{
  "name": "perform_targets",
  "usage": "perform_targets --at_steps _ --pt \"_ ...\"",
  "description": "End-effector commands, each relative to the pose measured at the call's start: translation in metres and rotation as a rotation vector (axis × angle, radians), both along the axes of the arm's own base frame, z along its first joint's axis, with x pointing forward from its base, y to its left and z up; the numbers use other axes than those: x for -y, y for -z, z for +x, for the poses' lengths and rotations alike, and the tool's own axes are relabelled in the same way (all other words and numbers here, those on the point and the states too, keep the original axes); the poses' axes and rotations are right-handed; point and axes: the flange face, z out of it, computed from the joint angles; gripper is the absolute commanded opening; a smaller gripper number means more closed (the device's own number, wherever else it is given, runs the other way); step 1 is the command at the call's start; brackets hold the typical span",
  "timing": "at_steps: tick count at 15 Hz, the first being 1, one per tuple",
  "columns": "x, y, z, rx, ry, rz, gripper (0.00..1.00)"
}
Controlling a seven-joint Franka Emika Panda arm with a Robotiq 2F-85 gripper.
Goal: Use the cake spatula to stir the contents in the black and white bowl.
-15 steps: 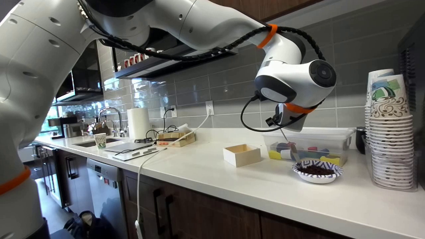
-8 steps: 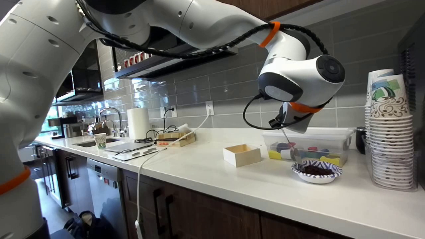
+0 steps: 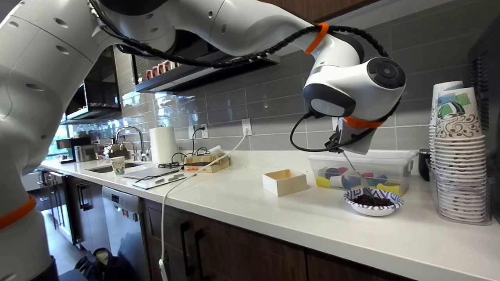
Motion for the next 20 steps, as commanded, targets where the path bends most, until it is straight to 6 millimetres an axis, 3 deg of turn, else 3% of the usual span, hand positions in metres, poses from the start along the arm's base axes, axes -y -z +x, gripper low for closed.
perform_targets --at_steps 1,10,14,20 --pt "-0.011 -0.007 0.004 0.049 -0.011 -0.066 0.01" --pt "-0.035 -0.006 0.022 0.146 -0.124 -0.138 0.01" --pt "-0.047 -0.017 0.015 0.167 -0.169 -0.107 0.01" --pt "-0.052 -0.034 0.007 0.07 -0.097 -0.183 0.01"
